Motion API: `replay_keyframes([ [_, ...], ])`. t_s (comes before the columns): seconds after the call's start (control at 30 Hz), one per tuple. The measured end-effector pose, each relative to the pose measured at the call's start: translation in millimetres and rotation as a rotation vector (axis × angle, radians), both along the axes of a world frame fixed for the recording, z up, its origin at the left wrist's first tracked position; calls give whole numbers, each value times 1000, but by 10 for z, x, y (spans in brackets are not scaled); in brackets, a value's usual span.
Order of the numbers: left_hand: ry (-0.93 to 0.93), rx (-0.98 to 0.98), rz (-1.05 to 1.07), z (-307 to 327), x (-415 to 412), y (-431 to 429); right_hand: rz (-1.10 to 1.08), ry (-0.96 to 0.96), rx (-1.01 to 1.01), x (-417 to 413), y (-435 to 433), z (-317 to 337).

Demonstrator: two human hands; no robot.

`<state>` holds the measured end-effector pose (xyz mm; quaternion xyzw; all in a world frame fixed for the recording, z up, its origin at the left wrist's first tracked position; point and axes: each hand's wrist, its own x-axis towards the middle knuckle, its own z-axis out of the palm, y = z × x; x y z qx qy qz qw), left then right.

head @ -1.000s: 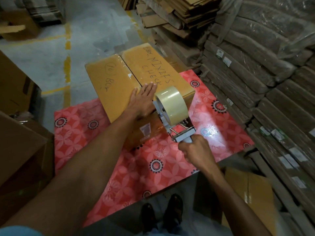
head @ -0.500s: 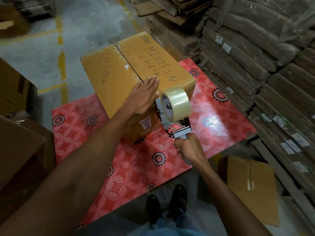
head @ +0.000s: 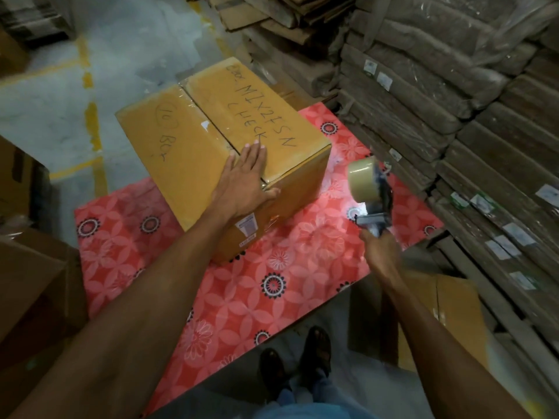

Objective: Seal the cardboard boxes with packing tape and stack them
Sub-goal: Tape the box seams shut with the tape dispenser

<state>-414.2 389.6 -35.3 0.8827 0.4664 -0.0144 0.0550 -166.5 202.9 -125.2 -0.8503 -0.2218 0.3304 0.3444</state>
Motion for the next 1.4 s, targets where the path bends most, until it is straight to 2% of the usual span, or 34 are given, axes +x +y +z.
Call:
replay_keyframes([
  [0.07, 18, 1, 18, -7, 32, -78, 39, -123, -52, 229, 170, -81],
  [0.2, 37, 41, 68, -37, 142, -302, 108, -237, -126, 510, 222, -279],
  [0.4, 22, 163, 96, -157, 235, -600, 332, -310, -259, 971, 160, -822],
  [0.47, 28, 163, 87, -151, 229, -594, 269, -398, -346, 985, 223, -727],
  [0.53, 24, 148, 81, -96, 198, -497, 238, -611, -383, 813, 347, -237],
  [0.57, 26, 122, 90, -74, 167, -408, 240, -712, -322, 716, 425, 7],
  [0.63, 52, 43, 116, -18, 107, -212, 285, -815, -51, 498, 635, 472],
  [0.73, 60, -23, 146, 58, 94, -150, 511, -690, 412, 110, 1042, 902],
  [0.8, 23, -47, 131, 74, 163, -240, 661, -624, 561, -241, 1305, 1141],
  [0.87, -45, -90, 122, 106, 141, -275, 811, -575, 654, -645, 1579, 1322],
  [0.97, -454, -200, 208, 274, -116, -85, 994, -488, 601, -1130, 1955, 1413],
  [1.0, -542, -187, 259, 284, -261, 48, 1025, -485, 574, -1247, 2083, 1415],
  [1.03, -555, -160, 299, 287, -416, 203, 1047, -489, 544, -1355, 2211, 1416],
  [1.13, -329, -113, 352, 180, -885, 828, 1115, -541, 489, -1635, 2601, 1413],
  [1.23, -146, -165, 317, 193, -1080, 1434, 1182, -636, 395, -1862, 3013, 1369],
  [1.4, -18, -113, 286, 195, -1072, 2133, 1298, -858, 236, -2073, 3662, 1073],
])
